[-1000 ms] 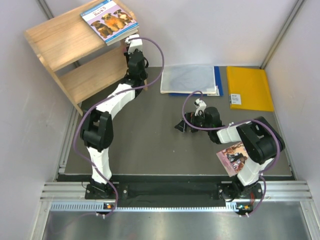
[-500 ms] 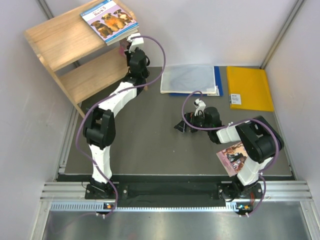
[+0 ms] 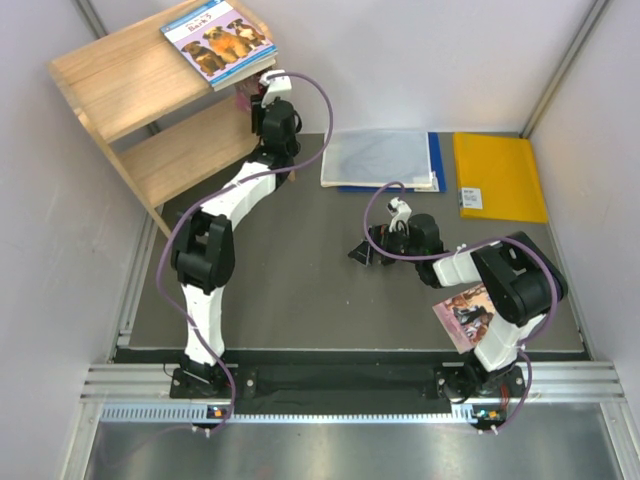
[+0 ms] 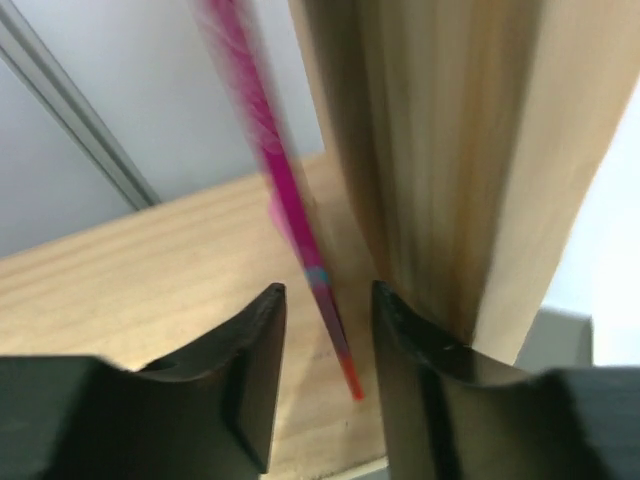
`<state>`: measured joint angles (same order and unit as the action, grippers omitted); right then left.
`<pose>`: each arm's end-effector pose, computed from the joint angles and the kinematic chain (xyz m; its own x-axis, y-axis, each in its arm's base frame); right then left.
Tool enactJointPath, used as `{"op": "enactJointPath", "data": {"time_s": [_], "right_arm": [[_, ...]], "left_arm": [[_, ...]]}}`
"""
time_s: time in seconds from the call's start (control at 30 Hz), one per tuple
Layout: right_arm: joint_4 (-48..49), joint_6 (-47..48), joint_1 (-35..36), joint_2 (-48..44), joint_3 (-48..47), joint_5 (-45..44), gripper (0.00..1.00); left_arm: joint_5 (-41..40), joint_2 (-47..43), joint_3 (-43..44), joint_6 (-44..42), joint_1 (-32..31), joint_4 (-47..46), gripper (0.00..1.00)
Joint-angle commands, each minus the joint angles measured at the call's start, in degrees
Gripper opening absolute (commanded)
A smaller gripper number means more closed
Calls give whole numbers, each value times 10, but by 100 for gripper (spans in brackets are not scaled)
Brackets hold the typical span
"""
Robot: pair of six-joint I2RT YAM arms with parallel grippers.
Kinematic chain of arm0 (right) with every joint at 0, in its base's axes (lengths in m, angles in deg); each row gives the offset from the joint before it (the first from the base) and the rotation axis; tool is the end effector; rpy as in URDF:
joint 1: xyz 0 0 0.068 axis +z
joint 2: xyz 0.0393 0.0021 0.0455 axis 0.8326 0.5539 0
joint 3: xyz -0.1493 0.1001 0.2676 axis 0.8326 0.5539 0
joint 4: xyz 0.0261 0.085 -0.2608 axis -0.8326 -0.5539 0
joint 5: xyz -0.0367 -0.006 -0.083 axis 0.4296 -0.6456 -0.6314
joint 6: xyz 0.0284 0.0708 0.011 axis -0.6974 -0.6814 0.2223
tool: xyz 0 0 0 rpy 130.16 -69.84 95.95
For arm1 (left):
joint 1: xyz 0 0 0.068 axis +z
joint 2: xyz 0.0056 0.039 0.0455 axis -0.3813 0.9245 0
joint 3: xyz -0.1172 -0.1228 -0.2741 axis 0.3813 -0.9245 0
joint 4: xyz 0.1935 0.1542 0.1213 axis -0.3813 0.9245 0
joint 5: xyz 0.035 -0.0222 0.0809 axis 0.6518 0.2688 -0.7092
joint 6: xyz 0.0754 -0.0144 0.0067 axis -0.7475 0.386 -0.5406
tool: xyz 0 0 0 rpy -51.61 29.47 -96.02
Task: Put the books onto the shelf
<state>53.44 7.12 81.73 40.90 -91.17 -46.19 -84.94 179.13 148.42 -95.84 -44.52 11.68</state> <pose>0.3069 0.1786 0.1577 -0.6866 0.1191 -0.7172 -0.4970 0.6430 0.5827 0.5340 -0.1669 0.3780 -0.0225 0.1296 -0.9913 -0.3898 0.9119 0.1280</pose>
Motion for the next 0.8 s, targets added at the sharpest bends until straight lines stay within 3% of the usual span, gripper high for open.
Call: {"op": "enactJointPath", "data": {"time_s": [0.0, 0.03, 0.13, 0.33, 0.43, 0.47, 0.53, 0.77], "right_arm": [[-2, 0, 0, 11, 2, 8, 100], [-2, 0, 0, 11, 2, 8, 100], [0, 0, -1, 11, 2, 8, 100], [2, 0, -1, 12, 2, 10, 100], [2, -1, -1, 12, 3, 10, 100], [3, 0, -1, 12, 3, 11, 100], [3, -1, -1, 14, 2, 11, 100], [3, -3, -1, 16, 1, 12, 100]], "left_arm": [[8, 11, 2, 0, 6, 36, 51], [8, 11, 2, 0, 6, 36, 58], [5, 9, -2, -4, 3, 38, 65], [6, 0, -28, -16, 1, 18, 66], [19, -5, -35, -20, 1, 14, 44], [19, -7, -35, -24, 0, 12, 20], [12, -10, -40, -30, -2, 3, 3], [-14, -20, -62, -64, -6, -23, 0]]}}
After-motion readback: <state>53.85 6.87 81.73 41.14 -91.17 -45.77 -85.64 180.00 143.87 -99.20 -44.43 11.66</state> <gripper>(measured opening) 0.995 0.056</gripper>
